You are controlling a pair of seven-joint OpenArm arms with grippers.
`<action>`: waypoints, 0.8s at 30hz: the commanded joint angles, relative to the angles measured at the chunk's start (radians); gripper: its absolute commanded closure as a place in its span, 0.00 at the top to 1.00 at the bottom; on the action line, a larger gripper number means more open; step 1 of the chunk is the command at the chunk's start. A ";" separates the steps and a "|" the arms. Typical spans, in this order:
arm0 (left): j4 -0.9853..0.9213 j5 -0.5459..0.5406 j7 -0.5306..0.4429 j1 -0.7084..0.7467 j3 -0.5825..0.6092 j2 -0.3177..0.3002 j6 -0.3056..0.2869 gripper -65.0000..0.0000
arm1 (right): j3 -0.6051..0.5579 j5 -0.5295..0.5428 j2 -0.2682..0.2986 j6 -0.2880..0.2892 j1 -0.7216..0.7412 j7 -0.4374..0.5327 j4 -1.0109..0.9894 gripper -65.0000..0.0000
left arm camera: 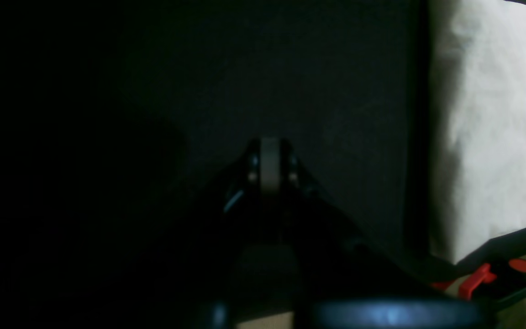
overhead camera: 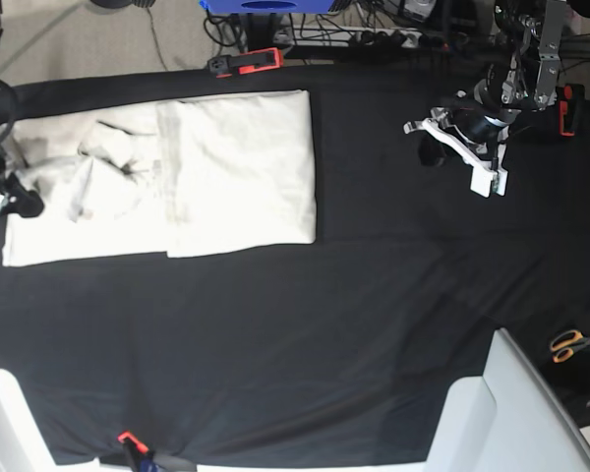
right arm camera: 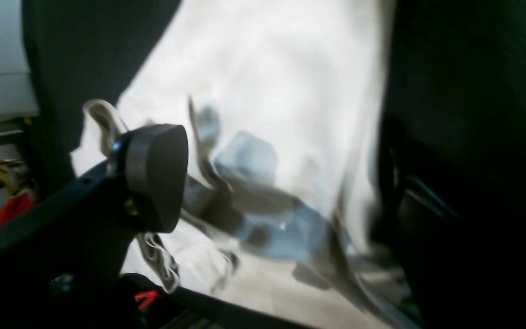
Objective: Fold the T-shirt properly
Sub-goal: 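Grasp the collar end of the strip with the right gripper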
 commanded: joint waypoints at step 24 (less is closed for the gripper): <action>0.011 -0.010 -0.017 -0.020 -0.005 -0.012 -0.011 0.00 | -0.081 -0.033 -0.022 -0.017 0.006 -0.035 0.002 0.00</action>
